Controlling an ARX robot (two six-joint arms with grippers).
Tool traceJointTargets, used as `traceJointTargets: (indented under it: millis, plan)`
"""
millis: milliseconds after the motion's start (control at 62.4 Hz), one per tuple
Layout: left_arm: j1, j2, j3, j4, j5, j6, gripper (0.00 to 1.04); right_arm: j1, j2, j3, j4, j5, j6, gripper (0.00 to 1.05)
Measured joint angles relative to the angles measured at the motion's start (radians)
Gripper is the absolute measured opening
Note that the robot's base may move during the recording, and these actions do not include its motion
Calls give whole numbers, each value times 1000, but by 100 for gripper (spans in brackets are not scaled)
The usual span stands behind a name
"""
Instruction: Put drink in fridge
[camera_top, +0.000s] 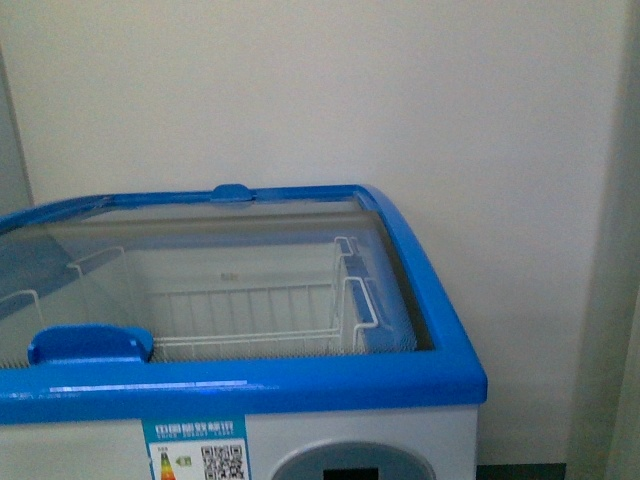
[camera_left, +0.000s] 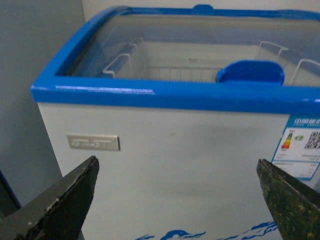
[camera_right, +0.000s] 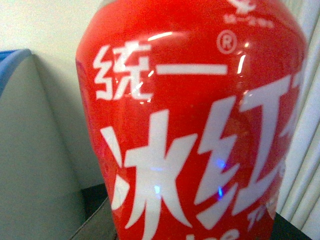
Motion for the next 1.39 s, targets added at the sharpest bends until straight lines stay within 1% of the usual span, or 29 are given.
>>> traceJointTargets:
  millis: [433,449,465,481,497,529,561,609,641,673,722,802,882,914,930,978,1010,1122,1203,1283,1363,1395]
  plan:
    - [0,0,0,0,2,0,97,0,0,0,2,0,0,36]
    - [4,3,1,-3,21,-10,97,0,0,0,2,0,0,36]
    - [23,21,9,-24,70,-28,97,0,0,0,2,0,0,36]
    - [52,50,24,-54,188,-62,97,0,0,0,2,0,0,36]
    - [78,95,39,-65,278,-97,97,0,0,0,2,1,0,36]
    - [98,210,64,-41,427,-156,97,0,0,0,2,2,0,36]
    - [98,270,75,-13,488,-164,97,0,0,0,2,-2,-2,36]
    - [82,418,107,87,596,-166,97,2,-1,0,2,-3,-2,36]
    - [63,537,140,181,615,-140,97,2,-1,0,2,-1,-2,36]
    - [57,654,180,274,610,-85,97,2,-1,0,2,0,-3,36]
    - [53,766,224,358,607,-31,97,2,-1,0,2,4,-3,36]
    - [49,913,292,457,619,72,97,2,-1,0,2,3,-3,36]
    - [37,1081,377,527,673,303,97,2,-1,0,2,3,-3,36]
    - [37,1143,411,528,714,461,97,2,-1,0,2,3,-3,36]
    - [37,1154,418,528,721,475,97,2,-1,0,2,3,-3,36]
    - [38,1195,446,524,748,602,97,2,-1,0,2,3,-3,36]
    - [41,1231,478,500,770,696,97,2,-1,0,2,3,-3,36]
    - [58,1333,583,380,795,1006,97,2,-1,0,2,3,-3,36]
    - [66,1374,631,306,799,1125,97,2,-1,0,2,3,-3,36]
    - [79,1421,717,151,813,1265,97,2,-1,0,2,3,-3,36]
    - [89,1472,806,-5,804,1350,97,2,-1,0,2,3,-3,36]
    - [89,1483,819,-21,800,1358,97,2,-1,0,2,3,-3,36]
